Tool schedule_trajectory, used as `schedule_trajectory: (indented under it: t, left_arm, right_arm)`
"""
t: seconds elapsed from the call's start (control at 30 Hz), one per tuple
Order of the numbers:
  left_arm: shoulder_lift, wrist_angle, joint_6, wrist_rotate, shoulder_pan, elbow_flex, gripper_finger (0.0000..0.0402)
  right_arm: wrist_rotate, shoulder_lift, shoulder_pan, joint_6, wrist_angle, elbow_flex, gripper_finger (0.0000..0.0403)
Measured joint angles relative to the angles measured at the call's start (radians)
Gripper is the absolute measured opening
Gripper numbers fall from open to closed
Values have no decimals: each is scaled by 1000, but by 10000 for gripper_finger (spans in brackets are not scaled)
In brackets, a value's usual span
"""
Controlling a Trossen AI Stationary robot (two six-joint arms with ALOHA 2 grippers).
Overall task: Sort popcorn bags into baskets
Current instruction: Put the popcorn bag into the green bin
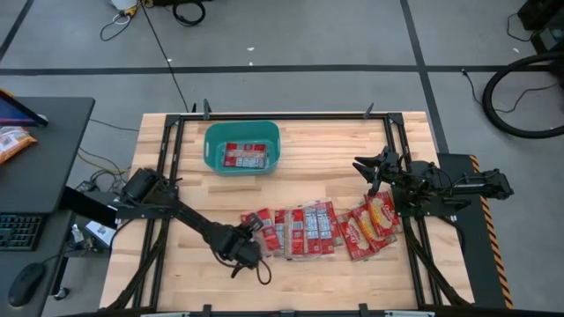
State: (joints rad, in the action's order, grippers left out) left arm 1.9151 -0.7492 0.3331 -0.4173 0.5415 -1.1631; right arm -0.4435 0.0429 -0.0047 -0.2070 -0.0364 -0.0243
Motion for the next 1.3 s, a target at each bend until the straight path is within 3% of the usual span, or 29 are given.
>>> schedule_trajectory:
  t: [0.3, 0.5, 0.73, 1.03, 1.3]
  left_arm:
    - [-129, -131, -151, -29, -16, -40, 4]
    - [-261, -233, -268, -153, -63, -41, 3]
    - [-419, -329, -392, -219, -164, -41, 3]
    - [-504, -400, -518, -262, -406, -41, 3]
    - [-408, -388, -536, -204, -685, -41, 3]
  right_arm:
    - [0, 0, 0, 0, 0, 0, 119]
    - [0, 0, 0, 0, 0, 0, 119]
    - [0, 0, 0, 0, 0, 0, 119]
    - [0, 0, 0, 0, 0, 0, 119]
    - [0, 0, 0, 0, 0, 0, 119]
